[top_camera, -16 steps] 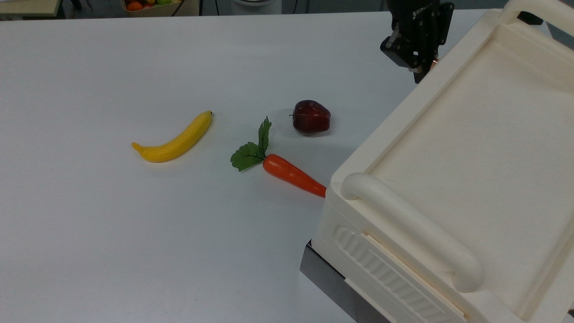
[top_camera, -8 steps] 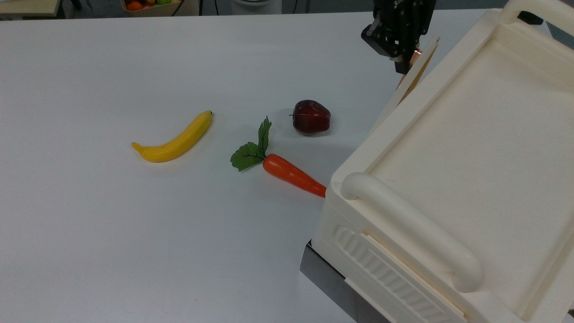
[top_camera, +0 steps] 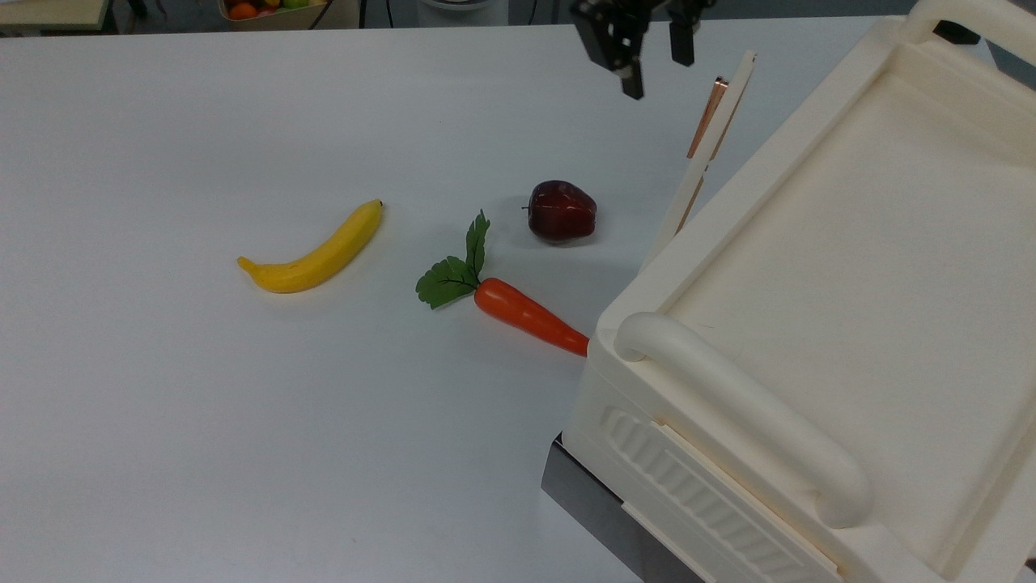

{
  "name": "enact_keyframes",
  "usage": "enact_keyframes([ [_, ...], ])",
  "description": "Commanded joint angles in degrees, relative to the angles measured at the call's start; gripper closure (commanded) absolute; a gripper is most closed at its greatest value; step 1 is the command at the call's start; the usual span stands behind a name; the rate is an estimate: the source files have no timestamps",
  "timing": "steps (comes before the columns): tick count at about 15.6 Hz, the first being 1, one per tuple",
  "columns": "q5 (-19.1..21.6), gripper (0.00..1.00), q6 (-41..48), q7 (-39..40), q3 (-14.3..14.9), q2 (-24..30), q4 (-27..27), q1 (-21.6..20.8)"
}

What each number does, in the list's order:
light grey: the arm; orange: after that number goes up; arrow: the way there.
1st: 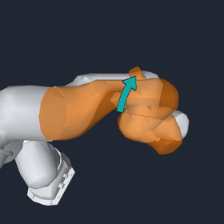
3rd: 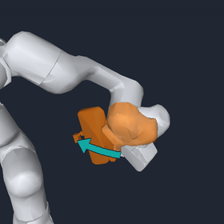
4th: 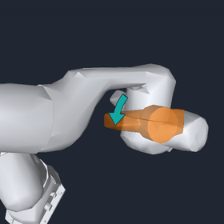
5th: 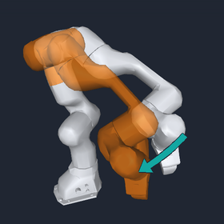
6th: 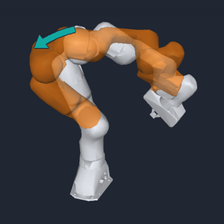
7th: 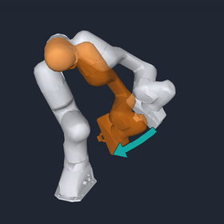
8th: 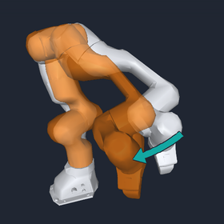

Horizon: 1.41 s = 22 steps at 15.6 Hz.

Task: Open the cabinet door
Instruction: 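Pull the door edge outward, swinging the door open on its hinge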

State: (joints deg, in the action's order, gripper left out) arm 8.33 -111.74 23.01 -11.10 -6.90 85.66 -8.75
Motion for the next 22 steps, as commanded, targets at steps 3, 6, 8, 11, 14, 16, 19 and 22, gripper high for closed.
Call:
enact_keyframes([
  [3, 0.3, 0.05, 2.3, -1.8, 0.3, 3.7, -1.7, 1.2],
  [6, 0.2, 0.0, 1.4, -4.2, -0.1, 3.2, -3.5, 0.7],
  [8, 0.6, 0.0, -0.2, -4.4, -0.6, 2.9, -4.3, 0.2],
  [11, 0.1, 0.0, -6.6, -5.2, -1.3, 1.6, -4.1, -3.6],
  [14, -1.7, 0.0, -11.4, -9.1, -1.3, 0.0, -4.0, -6.3],
  [16, -4.4, 0.0, -13.7, -12.9, -1.4, -0.8, -3.9, -7.7],
  [19, -7.4, 0.0, -15.6, -17.6, -1.4, -2.0, -3.7, -8.5],
  [22, -7.5, 0.0, -14.7, -18.7, -1.3, -1.6, -2.9, -8.3],
])
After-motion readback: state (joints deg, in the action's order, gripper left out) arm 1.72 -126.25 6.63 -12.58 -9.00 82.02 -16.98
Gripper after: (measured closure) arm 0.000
